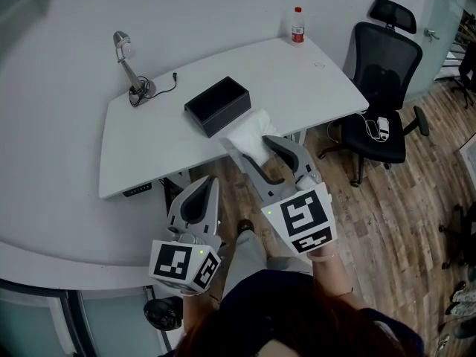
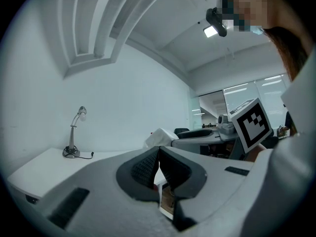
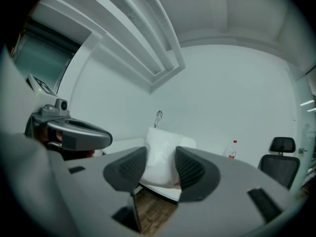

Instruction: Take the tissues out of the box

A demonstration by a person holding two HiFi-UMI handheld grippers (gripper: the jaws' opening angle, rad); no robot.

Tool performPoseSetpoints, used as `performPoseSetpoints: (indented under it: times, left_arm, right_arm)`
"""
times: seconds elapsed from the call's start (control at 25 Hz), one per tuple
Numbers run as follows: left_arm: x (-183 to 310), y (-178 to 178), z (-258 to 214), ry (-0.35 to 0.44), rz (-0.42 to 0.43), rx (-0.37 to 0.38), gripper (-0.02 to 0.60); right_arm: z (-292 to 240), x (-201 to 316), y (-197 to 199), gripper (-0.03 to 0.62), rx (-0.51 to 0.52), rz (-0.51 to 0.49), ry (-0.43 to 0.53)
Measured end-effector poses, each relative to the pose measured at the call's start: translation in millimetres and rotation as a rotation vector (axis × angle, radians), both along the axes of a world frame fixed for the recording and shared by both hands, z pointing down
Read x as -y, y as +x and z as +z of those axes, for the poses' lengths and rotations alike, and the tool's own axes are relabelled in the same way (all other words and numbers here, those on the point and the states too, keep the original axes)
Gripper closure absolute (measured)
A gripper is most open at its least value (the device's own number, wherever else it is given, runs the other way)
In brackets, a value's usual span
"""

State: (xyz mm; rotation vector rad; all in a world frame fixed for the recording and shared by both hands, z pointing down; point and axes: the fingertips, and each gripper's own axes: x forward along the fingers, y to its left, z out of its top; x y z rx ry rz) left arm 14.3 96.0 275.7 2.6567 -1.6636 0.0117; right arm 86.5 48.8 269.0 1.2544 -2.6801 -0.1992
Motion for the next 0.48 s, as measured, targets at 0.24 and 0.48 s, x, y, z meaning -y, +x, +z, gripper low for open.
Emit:
performPoseSetpoints:
  times: [0.24, 0.48]
  left_arm:
    - [-9.5, 3.0, 0.1, 0.005, 0.0, 0.001, 0.56]
    - [-20.2, 6.4, 0.7, 0.011, -0.004, -0.002, 0.56]
  right_arm:
    - [-5.6, -15.8, 4.8, 0.399, 0.017, -0.01, 0.016]
    - [-8.1, -31.8, 9.9, 0.399, 0.022, -0.021, 0.023]
